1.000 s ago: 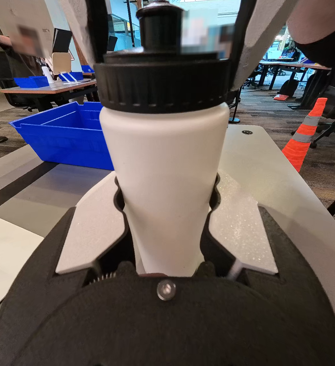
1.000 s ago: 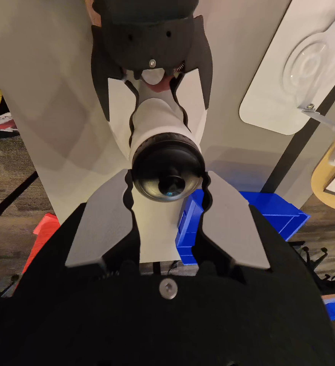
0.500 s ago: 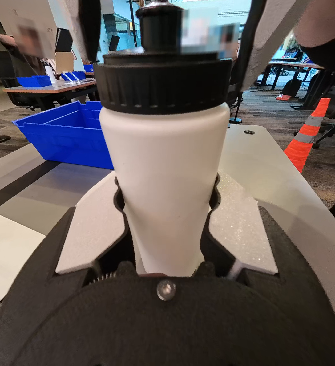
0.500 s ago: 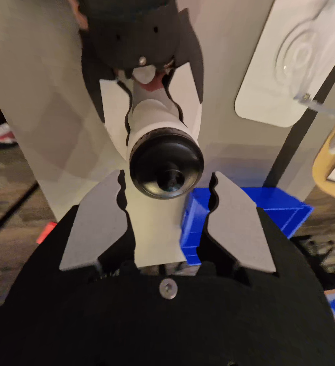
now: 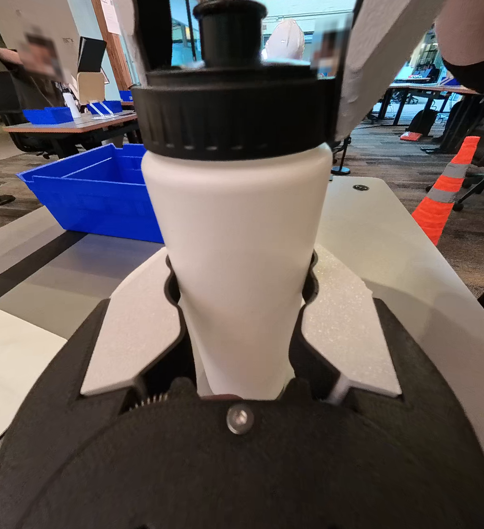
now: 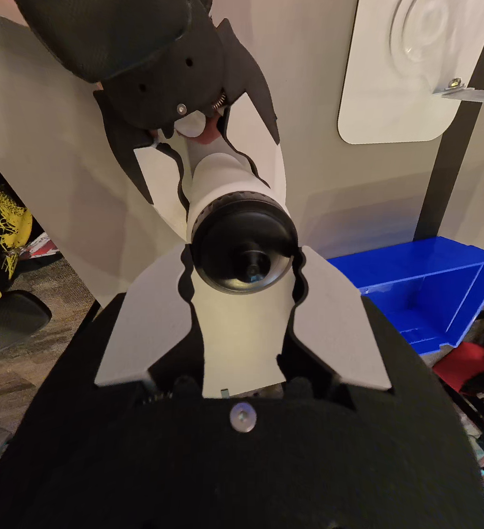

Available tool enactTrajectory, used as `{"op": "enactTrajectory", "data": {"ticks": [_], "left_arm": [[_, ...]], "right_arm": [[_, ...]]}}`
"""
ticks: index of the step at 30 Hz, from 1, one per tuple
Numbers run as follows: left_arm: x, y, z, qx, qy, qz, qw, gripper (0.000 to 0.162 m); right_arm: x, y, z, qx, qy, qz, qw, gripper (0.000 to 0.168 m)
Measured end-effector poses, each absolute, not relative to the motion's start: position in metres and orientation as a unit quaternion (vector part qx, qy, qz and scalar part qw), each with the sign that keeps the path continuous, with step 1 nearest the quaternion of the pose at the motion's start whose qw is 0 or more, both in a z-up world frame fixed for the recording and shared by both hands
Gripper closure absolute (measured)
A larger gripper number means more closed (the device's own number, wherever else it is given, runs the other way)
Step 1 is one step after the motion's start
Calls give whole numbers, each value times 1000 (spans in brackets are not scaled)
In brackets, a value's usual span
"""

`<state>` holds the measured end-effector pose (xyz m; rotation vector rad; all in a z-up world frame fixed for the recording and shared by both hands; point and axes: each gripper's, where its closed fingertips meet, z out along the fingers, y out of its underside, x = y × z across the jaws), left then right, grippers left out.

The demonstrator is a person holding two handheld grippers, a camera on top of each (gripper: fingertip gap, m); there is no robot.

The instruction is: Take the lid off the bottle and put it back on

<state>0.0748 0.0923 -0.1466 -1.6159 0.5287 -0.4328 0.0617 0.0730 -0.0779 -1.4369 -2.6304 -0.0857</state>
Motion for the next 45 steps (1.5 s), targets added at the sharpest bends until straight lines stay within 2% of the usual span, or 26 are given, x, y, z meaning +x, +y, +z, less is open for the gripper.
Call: {"op": "enactTrajectory", "data": {"ticks": [5,8,11,18,22,26,28,33,35,41,45], "left_arm": [[75,92,-147,-709,230,-188,640,76],[75,93,-146,-707,229,-190,641,76],[75,93,-146,-705,228,-191,643,76],[76,94,-153,-713,229,-190,635,76],[78,97,-173,-732,239,-170,615,75],[81,98,-173,-731,241,-172,615,75],[81,98,-173,-730,239,-174,617,75],[81,97,-172,-726,240,-180,619,75],[81,96,-172,-724,235,-192,619,76],[84,95,-165,-713,230,-200,631,76],[81,93,-164,-706,229,-200,640,89]], "right_arm": [[62,76,-81,-471,-880,-11,55,95],[64,77,-86,-468,-882,9,62,76],[65,73,-91,-473,-876,60,80,67],[63,65,-112,-511,-818,225,136,64],[48,63,-122,-513,-773,312,206,54],[36,64,-125,-505,-726,394,251,63],[30,61,-129,-504,-697,438,261,46],[26,59,-124,-490,-666,471,308,52],[27,61,-122,-494,-661,467,317,65],[30,62,-115,-491,-654,489,304,65],[40,79,-86,-498,-645,477,330,65]]}}
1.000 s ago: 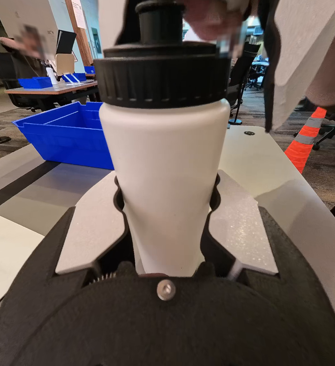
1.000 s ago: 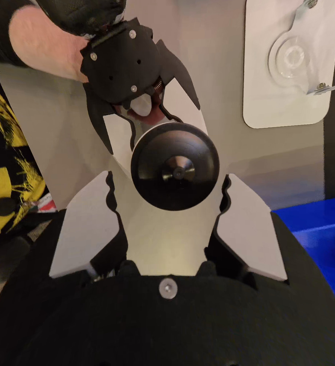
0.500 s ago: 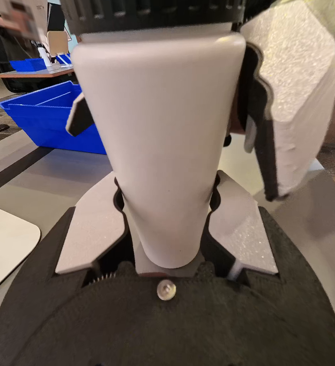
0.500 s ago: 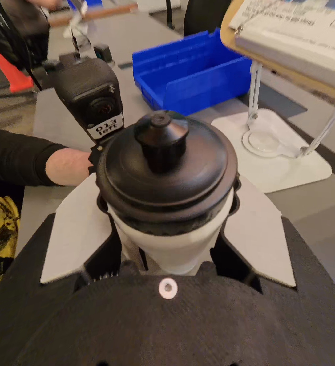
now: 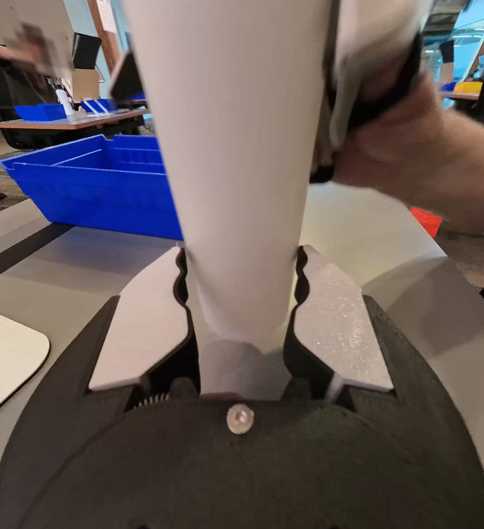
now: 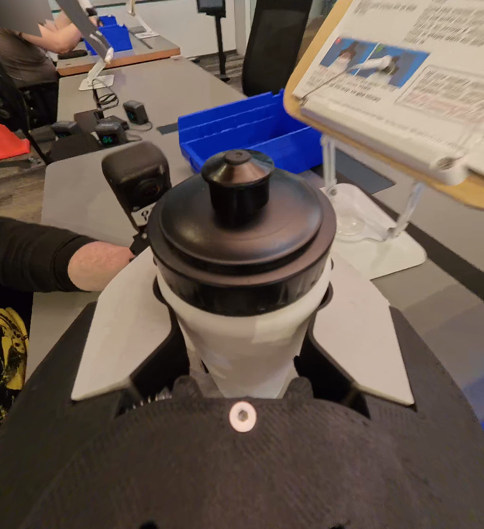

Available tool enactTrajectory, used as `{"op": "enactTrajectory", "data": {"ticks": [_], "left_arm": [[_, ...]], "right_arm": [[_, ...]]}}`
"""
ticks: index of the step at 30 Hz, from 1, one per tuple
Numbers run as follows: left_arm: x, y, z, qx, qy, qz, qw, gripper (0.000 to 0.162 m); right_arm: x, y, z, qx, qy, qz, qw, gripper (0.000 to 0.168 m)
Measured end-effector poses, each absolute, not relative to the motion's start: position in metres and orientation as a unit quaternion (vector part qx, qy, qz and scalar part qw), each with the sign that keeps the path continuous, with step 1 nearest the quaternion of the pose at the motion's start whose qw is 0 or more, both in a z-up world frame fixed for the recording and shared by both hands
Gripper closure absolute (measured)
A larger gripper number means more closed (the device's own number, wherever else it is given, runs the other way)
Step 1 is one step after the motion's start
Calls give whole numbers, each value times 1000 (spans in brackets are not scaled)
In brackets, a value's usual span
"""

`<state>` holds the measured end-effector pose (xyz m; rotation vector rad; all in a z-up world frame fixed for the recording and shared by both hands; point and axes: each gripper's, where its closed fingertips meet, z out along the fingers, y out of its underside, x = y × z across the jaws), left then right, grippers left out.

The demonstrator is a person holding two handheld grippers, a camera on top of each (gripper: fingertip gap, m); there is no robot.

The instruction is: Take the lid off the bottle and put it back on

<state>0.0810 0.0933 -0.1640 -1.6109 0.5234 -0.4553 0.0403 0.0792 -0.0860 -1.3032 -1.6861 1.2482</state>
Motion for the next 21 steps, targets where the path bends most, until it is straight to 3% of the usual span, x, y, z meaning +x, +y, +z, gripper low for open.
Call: {"op": "enactTrajectory", "data": {"ticks": [6,10,13,21], "left_arm": [[67,99,-167,-713,203,-195,642,109],[66,100,-169,-716,206,-190,639,139],[67,99,-170,-718,210,-196,635,156],[68,101,-172,-723,209,-202,627,156]], "right_arm": [[64,176,-6,-563,-582,440,389,65],[68,253,4,-629,-548,387,393,65],[67,302,-9,-672,-525,342,394,65],[54,363,-101,-764,-493,312,276,65]]}}
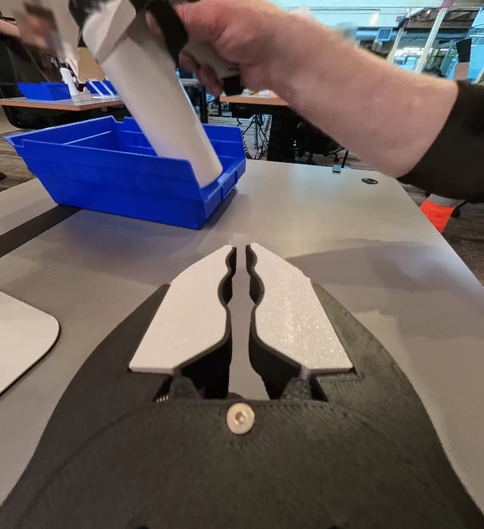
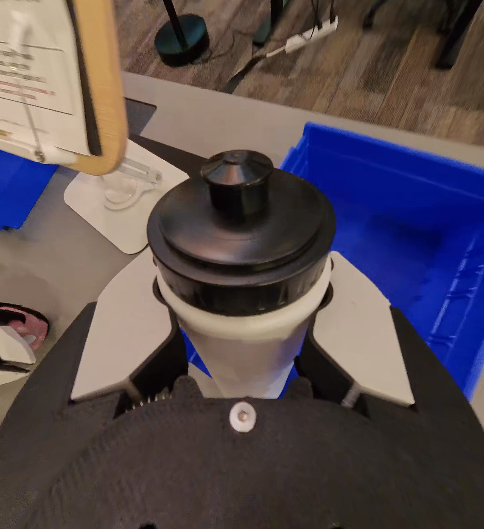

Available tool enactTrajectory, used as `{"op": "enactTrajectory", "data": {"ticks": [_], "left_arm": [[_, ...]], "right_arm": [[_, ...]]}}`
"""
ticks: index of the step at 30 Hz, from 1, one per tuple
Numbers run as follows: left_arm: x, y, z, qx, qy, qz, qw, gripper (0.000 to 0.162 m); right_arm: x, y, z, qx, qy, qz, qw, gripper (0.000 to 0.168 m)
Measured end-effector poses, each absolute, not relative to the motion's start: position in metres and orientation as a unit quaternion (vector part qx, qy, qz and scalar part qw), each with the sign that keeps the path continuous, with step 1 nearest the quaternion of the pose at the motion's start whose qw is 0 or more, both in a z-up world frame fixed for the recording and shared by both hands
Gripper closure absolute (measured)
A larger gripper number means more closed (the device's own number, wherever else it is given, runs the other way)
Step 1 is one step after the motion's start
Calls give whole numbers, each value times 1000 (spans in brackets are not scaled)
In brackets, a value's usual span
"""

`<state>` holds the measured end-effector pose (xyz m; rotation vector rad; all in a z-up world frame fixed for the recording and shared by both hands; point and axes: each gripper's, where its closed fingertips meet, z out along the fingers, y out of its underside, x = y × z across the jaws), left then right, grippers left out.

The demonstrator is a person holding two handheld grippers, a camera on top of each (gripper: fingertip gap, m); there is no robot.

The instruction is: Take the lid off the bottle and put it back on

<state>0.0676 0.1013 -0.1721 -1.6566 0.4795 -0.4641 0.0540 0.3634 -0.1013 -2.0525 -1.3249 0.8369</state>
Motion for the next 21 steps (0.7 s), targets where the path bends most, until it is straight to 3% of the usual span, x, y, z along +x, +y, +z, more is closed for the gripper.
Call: {"op": "enactTrajectory", "data": {"ticks": [13,16,21], "left_arm": [[66,104,-173,-726,199,-221,620,155],[65,104,-174,-727,198,-224,618,155],[65,105,-174,-728,196,-228,616,155]], "right_arm": [[40,398,-173,-822,-446,316,160,66],[41,396,-192,-827,-449,310,134,76],[43,385,-194,-819,-439,350,117,78]]}}
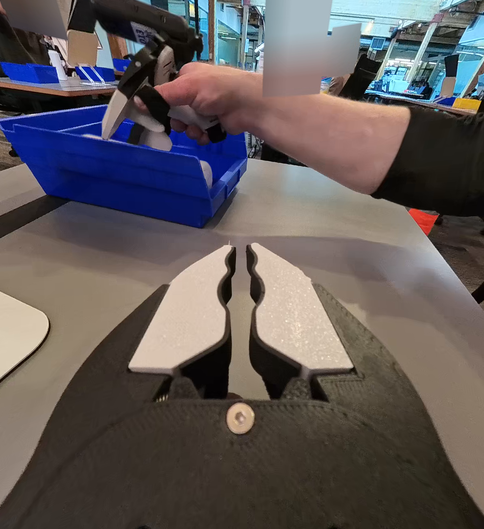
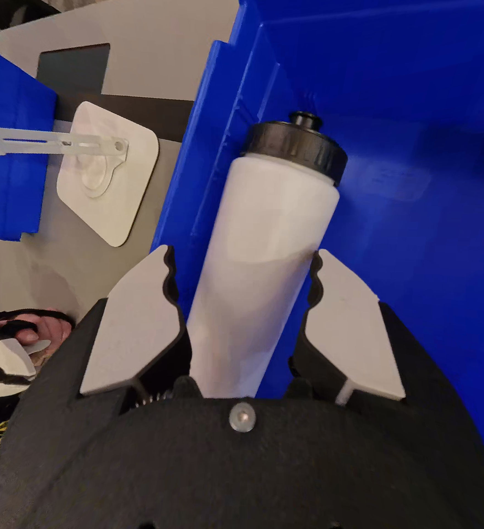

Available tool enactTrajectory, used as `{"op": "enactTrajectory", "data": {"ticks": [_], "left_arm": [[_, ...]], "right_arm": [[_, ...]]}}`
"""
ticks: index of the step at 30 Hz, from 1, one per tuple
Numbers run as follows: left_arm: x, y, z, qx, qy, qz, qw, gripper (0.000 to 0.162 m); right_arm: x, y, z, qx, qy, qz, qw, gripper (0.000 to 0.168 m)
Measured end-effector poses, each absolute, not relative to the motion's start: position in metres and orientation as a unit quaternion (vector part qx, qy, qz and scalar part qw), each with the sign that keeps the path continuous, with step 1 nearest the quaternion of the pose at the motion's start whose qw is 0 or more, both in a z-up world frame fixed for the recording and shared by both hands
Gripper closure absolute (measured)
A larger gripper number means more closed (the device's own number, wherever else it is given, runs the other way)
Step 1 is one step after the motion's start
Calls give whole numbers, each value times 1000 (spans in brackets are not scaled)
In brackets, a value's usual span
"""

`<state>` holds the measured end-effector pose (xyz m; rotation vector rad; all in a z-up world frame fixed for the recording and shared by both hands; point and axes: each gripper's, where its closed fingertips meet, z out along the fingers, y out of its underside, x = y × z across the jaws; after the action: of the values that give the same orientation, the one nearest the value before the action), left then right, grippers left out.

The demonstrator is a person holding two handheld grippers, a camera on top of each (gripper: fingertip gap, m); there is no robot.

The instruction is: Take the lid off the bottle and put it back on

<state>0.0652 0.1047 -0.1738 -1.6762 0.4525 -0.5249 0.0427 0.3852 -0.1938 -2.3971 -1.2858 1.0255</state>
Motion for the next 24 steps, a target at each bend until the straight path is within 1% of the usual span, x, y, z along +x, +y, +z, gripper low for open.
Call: {"op": "enactTrajectory", "data": {"ticks": [4,7,10,11,12,15,17,18,19,22,24], "left_arm": [[65,105,-174,-729,195,-230,615,155],[65,106,-175,-730,195,-231,613,155],[65,106,-175,-730,194,-229,614,155],[65,106,-175,-731,194,-227,614,155],[65,106,-175,-731,194,-226,614,155],[64,107,-174,-731,192,-221,617,155],[63,106,-174,-730,190,-221,618,155],[63,106,-173,-729,189,-220,620,155],[62,106,-173,-728,188,-220,621,155],[62,106,-173,-728,189,-218,621,156],[63,106,-174,-729,192,-219,619,155]], "right_arm": [[43,359,-162,-780,-462,388,169,84],[44,327,-131,-738,-498,385,244,89],[35,272,-100,-667,-541,413,303,100],[31,249,-95,-641,-560,423,310,103],[26,224,-94,-614,-586,429,309,109],[9,164,-108,-554,-646,421,313,134],[0,143,-130,-534,-673,400,320,156],[-5,137,-141,-528,-677,398,323,161],[-8,133,-151,-525,-675,407,322,163],[-14,127,-180,-538,-660,440,285,161],[-15,130,-196,-553,-656,440,266,148]]}}
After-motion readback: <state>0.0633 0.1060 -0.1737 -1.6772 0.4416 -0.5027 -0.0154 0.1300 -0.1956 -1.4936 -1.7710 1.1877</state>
